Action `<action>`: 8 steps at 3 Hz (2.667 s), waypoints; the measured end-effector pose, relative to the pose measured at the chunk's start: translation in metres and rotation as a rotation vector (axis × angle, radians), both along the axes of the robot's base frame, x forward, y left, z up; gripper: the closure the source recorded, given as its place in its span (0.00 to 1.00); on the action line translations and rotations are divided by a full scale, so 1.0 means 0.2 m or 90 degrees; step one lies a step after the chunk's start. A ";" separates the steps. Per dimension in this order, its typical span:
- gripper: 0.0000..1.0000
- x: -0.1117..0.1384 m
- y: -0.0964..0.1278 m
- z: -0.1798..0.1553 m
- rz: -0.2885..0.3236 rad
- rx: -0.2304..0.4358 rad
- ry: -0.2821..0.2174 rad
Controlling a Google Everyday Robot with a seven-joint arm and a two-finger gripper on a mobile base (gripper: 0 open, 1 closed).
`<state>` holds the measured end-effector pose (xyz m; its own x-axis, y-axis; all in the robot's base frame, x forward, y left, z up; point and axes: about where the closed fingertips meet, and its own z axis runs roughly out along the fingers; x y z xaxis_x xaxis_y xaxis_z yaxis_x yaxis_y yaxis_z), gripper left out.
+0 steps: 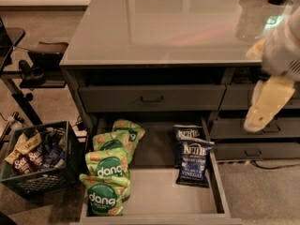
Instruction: Pick blue chip bag from middle drawer and place on counter
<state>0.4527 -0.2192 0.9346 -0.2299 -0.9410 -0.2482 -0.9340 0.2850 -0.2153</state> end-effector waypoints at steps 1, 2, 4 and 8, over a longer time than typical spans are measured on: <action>0.00 0.16 -0.02 -0.46 -0.017 0.065 0.056; 0.00 0.16 -0.02 -0.46 -0.017 0.065 0.056; 0.00 0.17 -0.02 -0.60 -0.021 0.083 0.049; 0.00 0.52 -0.06 -1.00 0.034 0.204 -0.094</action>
Offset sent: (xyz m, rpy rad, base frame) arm 0.0233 -0.0037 -0.0705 0.0817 0.0643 -0.0223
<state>0.5561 -0.2317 0.7354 -0.1227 -0.8196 -0.5596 -0.9146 0.3123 -0.2568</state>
